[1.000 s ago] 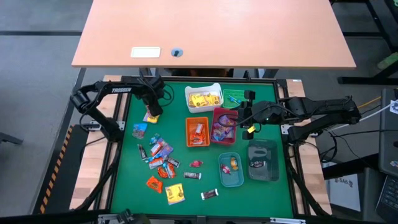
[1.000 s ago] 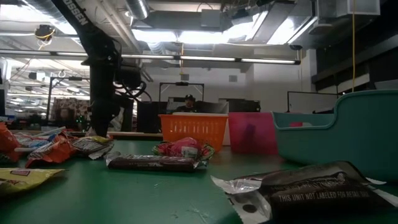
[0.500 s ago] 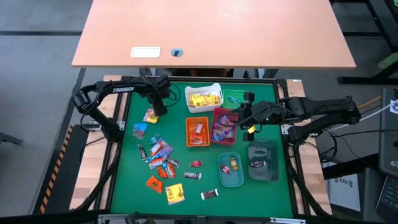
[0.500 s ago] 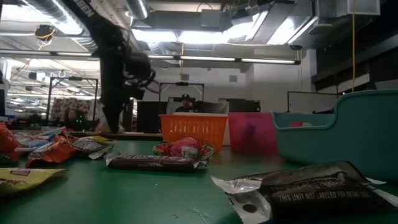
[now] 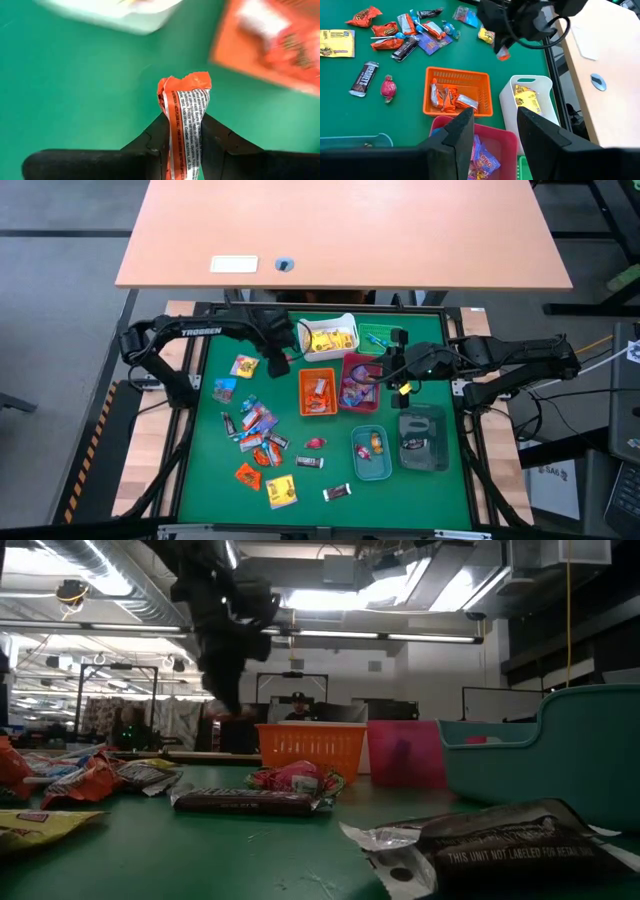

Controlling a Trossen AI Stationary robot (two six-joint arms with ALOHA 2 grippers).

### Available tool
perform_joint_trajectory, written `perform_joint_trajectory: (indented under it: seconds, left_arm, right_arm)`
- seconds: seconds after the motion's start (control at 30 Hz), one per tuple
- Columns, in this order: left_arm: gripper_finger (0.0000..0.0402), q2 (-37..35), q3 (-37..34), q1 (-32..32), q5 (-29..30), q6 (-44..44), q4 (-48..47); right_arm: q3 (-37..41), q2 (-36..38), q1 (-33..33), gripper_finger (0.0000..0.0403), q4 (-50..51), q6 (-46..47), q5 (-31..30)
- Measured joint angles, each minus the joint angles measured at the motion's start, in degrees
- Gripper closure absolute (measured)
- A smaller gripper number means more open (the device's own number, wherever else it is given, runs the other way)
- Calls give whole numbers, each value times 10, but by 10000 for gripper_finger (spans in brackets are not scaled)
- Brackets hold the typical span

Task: Sort candy
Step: Put the orange chocolate into the orange basket

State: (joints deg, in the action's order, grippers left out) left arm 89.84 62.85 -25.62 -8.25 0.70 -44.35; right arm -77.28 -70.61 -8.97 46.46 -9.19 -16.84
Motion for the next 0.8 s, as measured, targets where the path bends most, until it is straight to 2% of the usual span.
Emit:
perform_joint_trajectory:
  seconds: [0.13,0.3,0.43,0.63,0.8]
  left_arm:
    - [336,0,0,56,-4,-44,60]
    - [336,0,0,123,8,-51,149]
    - [336,2,0,169,68,-50,206]
    - [333,2,0,210,142,-36,237]
    - [295,2,0,224,176,-32,258]
  right_arm:
    - [0,0,0,253,0,0,0]
    - [0,0,0,253,0,0,0]
    - [0,0,0,253,0,0,0]
    - [0,0,0,253,0,0,0]
    - [0,0,0,253,0,0,0]
